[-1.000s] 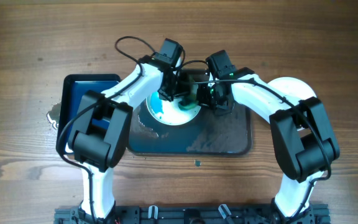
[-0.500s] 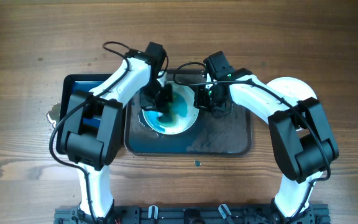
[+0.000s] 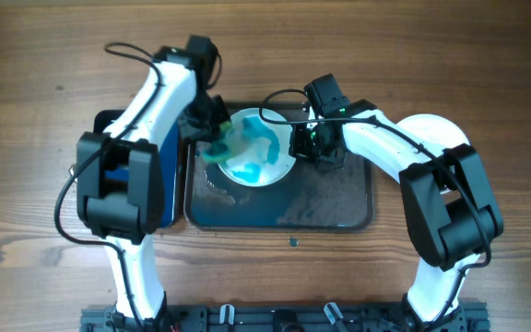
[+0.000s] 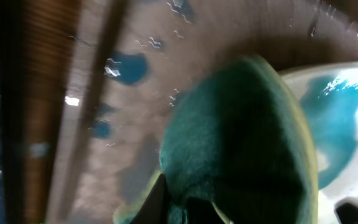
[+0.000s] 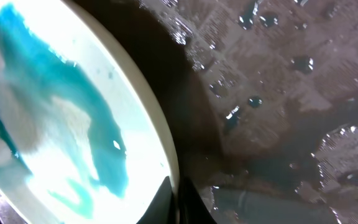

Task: Clean dirty plates on tray and stack at the side
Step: 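Scrub the last plate with the sponge in the left gripper, then lift the scrubbed plate with the right gripper and carry it right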

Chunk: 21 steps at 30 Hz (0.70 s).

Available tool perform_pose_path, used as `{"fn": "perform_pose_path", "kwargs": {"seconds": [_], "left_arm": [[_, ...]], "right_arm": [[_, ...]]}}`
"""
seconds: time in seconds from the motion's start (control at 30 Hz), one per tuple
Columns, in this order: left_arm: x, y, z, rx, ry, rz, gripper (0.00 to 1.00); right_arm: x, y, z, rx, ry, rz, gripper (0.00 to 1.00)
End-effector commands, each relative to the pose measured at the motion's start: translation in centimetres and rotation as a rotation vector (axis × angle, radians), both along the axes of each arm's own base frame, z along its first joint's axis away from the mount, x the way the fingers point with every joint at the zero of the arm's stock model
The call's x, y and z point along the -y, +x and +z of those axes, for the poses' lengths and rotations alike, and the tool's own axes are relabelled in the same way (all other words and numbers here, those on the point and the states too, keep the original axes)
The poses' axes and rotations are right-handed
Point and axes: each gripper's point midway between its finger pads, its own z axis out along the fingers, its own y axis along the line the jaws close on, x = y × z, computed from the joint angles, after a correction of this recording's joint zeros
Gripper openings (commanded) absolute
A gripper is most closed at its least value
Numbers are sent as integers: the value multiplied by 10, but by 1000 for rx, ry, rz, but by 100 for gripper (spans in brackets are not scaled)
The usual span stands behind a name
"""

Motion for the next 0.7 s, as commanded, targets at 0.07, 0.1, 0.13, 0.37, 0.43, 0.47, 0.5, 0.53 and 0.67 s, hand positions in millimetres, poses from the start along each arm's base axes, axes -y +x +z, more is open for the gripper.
{"fn": "perform_pose_path", "kwargs": {"seconds": [0.07, 0.1, 0.13, 0.37, 0.43, 0.47, 0.5, 0.53, 0.67], "left_arm": [[-5, 32, 58, 132, -33, -25, 4], [0, 34, 68, 157, -66, -46, 4], [2, 35, 76, 176, -81, -53, 4], [-3, 44, 88, 234, -89, -45, 4], [-3, 44, 88, 236, -89, -45, 4], [-4, 44, 88, 236, -86, -44, 4], [-4, 44, 88, 235, -85, -44, 4], [-4, 44, 88, 235, -85, -45, 4], [-4, 44, 88, 236, -85, -44, 4]], "right_arm": [[3, 5, -1, -6, -18, -47, 4], [3, 6, -2, -10, -21, -59, 4], [3, 6, -3, -11, -20, -61, 6], [-7, 6, -12, -27, -3, -84, 4], [-7, 6, -9, -24, -1, -78, 4], [-7, 6, -6, -11, 2, -65, 4], [-8, 8, 2, 14, 8, -41, 4], [-7, 9, 9, 39, 0, -25, 4], [43, 15, 58, 203, -236, -51, 4]]}}
